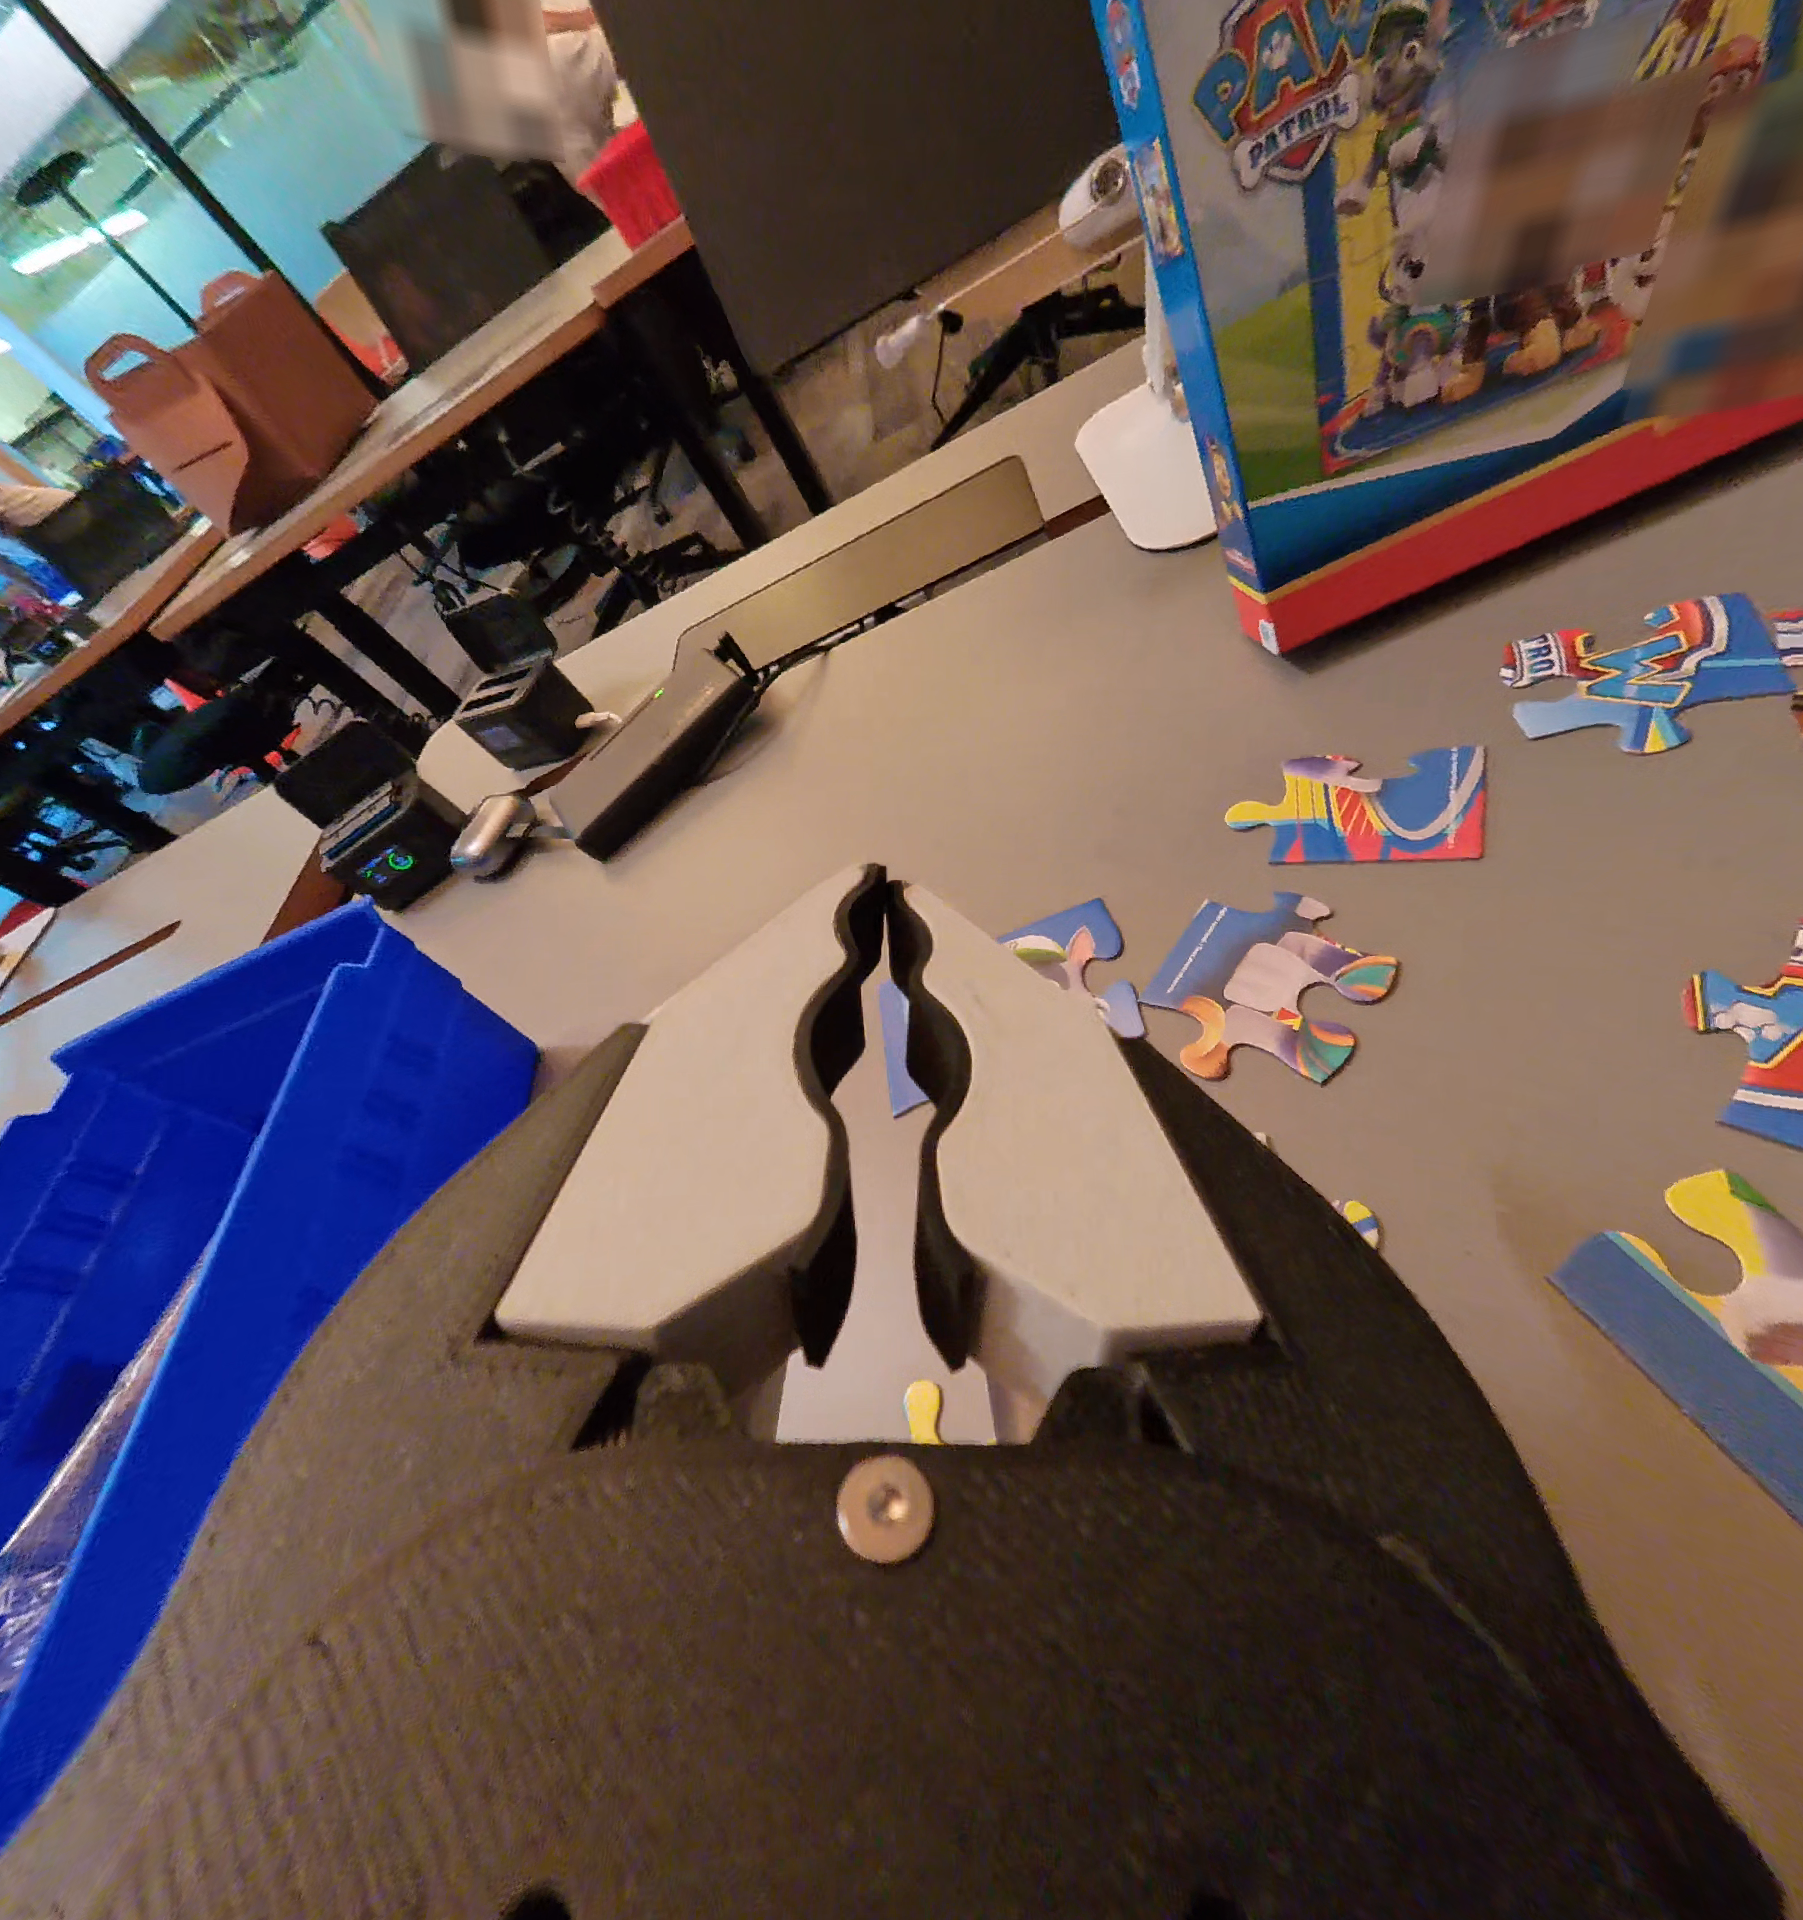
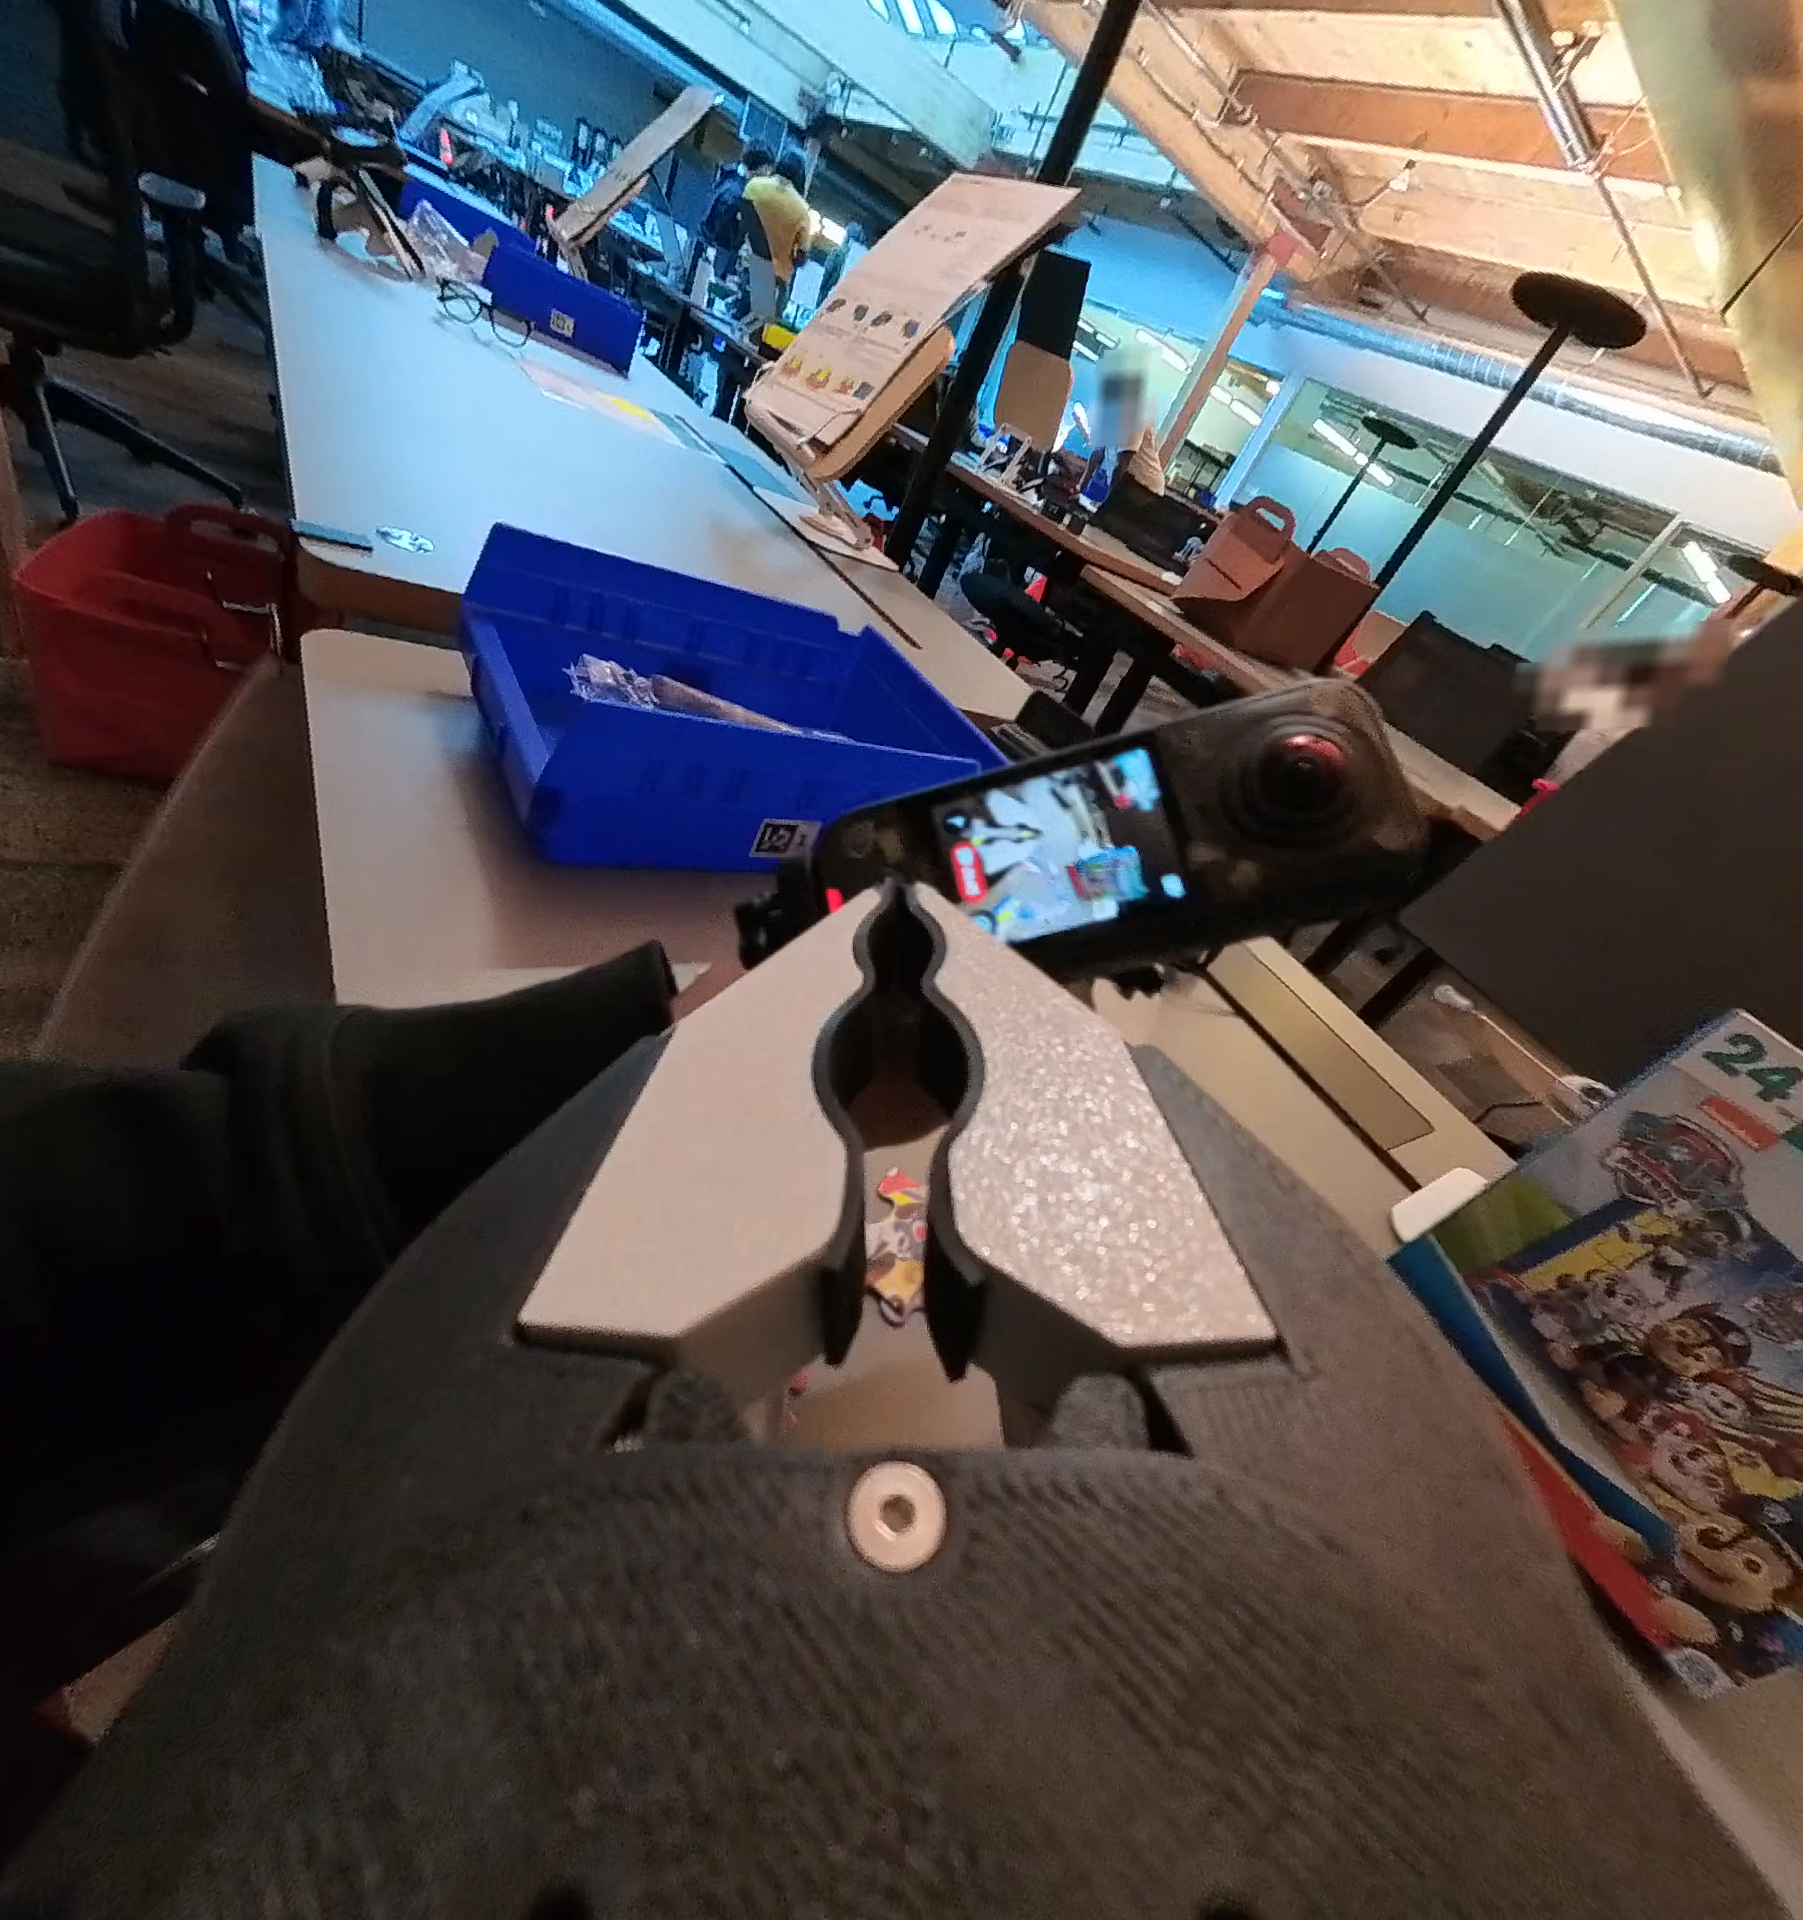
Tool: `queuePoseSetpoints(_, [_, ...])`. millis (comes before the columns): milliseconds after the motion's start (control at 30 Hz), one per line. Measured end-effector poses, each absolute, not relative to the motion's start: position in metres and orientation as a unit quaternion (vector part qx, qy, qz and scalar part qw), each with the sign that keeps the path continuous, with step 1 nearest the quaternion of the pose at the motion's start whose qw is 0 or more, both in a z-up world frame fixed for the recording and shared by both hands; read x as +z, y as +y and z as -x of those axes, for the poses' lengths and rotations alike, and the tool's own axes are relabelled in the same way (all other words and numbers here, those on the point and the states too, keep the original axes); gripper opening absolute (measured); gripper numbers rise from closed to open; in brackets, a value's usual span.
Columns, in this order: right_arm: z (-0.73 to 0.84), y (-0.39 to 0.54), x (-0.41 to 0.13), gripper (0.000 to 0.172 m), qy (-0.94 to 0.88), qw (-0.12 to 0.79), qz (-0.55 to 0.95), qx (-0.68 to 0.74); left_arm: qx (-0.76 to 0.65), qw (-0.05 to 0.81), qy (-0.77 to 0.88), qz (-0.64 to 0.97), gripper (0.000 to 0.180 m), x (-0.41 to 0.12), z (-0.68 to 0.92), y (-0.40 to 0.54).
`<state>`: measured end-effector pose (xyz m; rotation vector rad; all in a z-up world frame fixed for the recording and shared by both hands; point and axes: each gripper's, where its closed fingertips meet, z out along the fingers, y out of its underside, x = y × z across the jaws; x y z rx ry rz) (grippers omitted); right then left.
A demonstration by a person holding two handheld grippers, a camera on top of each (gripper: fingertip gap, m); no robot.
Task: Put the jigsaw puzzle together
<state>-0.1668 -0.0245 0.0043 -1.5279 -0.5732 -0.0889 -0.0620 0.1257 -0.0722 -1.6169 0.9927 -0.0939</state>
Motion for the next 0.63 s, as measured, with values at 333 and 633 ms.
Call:
queuePoseSetpoints(333, [0.173, -0.021, 0.004, 0.000, -0.262, 0.658, 0.699, -0.100, -0.012, 0.599, 0.414, 0.685, 0.000, -0.060, 0.071, 0.135])
queuePoseSetpoints(633, [0.165, -0.036, 0.019, 0.000, -0.229, 0.670, 0.705, -0.034, 0.020, 0.632, 0.380, 0.675, 0.000, -0.039, 0.084, 0.131])
